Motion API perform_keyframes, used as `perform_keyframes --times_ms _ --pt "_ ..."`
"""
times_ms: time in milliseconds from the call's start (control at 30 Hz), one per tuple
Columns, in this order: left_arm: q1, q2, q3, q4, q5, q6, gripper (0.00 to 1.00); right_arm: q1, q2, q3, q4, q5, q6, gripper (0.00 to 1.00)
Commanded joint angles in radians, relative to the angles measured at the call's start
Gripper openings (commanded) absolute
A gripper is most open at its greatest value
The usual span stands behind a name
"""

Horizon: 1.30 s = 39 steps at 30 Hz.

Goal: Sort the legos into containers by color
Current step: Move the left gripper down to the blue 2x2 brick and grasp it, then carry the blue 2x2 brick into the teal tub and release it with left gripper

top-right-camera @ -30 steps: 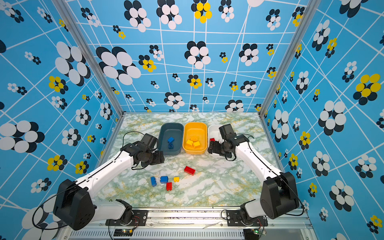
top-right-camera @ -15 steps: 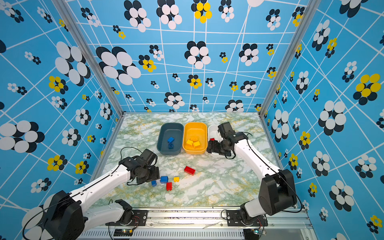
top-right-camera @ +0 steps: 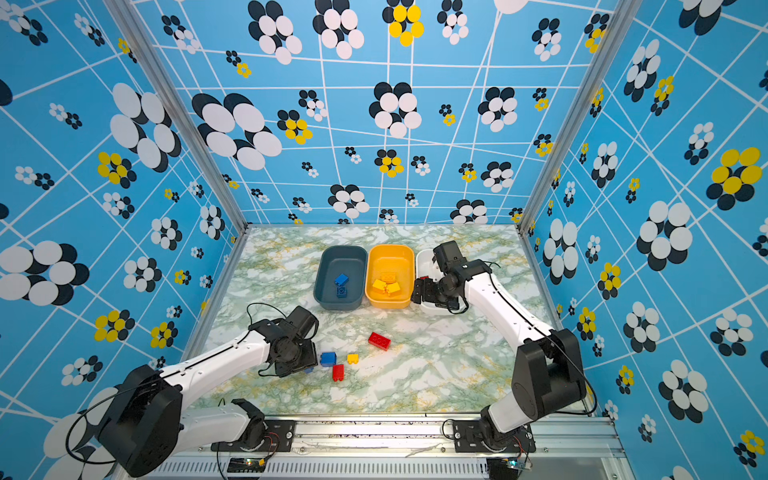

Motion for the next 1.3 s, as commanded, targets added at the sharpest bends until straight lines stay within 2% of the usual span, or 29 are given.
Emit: perform_keyframes --times_ms 0,167,333,500,833,1267 --pt "-0.006 0.038 -0.009 0.045 -0.003 -0.010 0.58 0.006 0.016 0.035 -0.030 -0.015 -0.024 0.90" --pt "-0.007 0.071 0.016 0.039 -0.007 -0.006 0.45 0.005 0.020 0.047 -0.040 -0.014 -0.030 0.90" --pt "-0.008 0.039 0.045 0.000 -0.037 0.003 0.27 0.006 0.025 0.053 -0.042 -0.013 -0.036 0.90" --pt "-0.008 0.018 0.106 -0.059 -0.061 0.025 0.14 0.005 0.022 0.041 -0.032 -0.017 -0.031 0.90" --pt "-0.005 0.036 0.354 -0.138 -0.125 0.097 0.11 0.006 0.003 0.030 -0.021 -0.015 -0.027 0.90" --pt "0.075 0.311 0.699 -0.062 -0.069 0.269 0.11 0.005 -0.050 -0.011 -0.001 -0.003 -0.001 0.90"
